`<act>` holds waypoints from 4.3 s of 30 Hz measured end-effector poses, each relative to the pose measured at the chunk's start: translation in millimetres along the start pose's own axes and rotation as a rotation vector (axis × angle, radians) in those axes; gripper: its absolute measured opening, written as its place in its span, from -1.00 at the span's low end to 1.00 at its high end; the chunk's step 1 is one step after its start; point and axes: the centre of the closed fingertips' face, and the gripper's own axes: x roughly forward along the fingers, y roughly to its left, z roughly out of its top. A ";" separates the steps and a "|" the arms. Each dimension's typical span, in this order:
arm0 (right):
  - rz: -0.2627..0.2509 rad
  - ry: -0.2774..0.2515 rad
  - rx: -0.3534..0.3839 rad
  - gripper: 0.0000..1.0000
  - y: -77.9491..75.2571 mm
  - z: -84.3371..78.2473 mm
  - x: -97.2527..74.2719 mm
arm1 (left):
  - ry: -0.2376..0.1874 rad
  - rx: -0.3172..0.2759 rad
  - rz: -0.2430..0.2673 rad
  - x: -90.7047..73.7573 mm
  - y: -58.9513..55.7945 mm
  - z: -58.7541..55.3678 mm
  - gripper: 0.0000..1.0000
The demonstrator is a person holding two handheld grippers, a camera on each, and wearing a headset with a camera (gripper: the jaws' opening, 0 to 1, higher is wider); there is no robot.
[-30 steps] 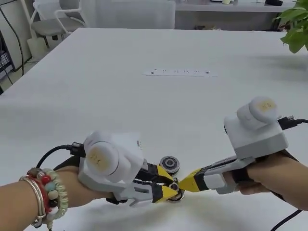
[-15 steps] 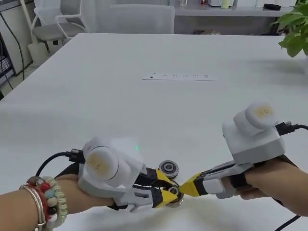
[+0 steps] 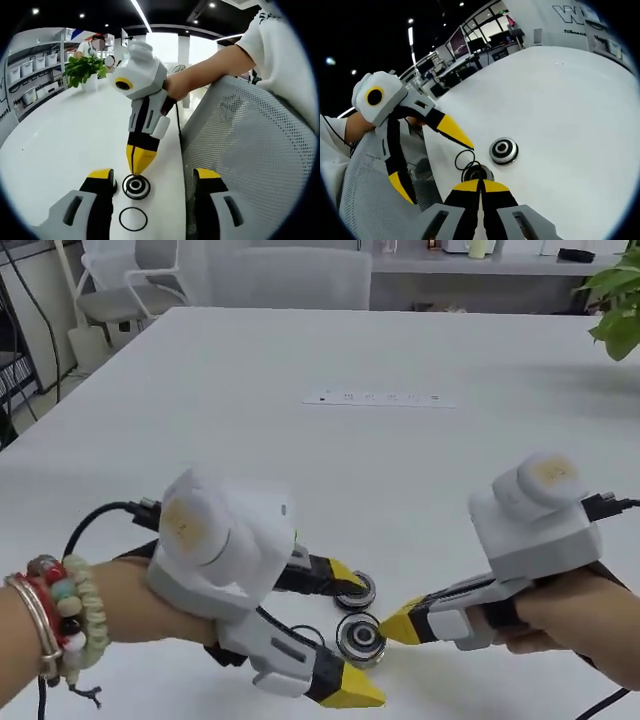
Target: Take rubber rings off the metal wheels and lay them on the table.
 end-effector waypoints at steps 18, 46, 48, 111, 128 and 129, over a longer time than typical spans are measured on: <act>-0.010 -0.030 0.009 -1.00 -0.4 5.8 -3.9 | -0.076 -0.030 0.224 -94.8 15.1 8.7 0.73; 0.063 -0.104 -0.123 -1.00 54.7 42.3 6.9 | -0.095 -0.241 0.332 -114.8 -8.3 -47.2 0.75; 0.058 -0.093 -0.151 -1.00 56.5 41.1 10.9 | -0.087 -0.243 0.332 -113.8 -8.3 -48.6 0.75; -0.160 -0.294 -0.430 -0.51 25.7 135.5 -55.7 | -0.145 0.033 0.313 -133.7 45.3 43.5 0.67; -0.113 -0.357 -0.386 -0.52 -2.3 123.4 -38.8 | -0.207 0.097 0.307 -102.9 83.7 79.3 0.46; -0.114 -0.352 -0.381 -0.54 -5.2 120.0 -37.2 | -0.209 0.098 0.303 -97.9 85.9 80.2 0.45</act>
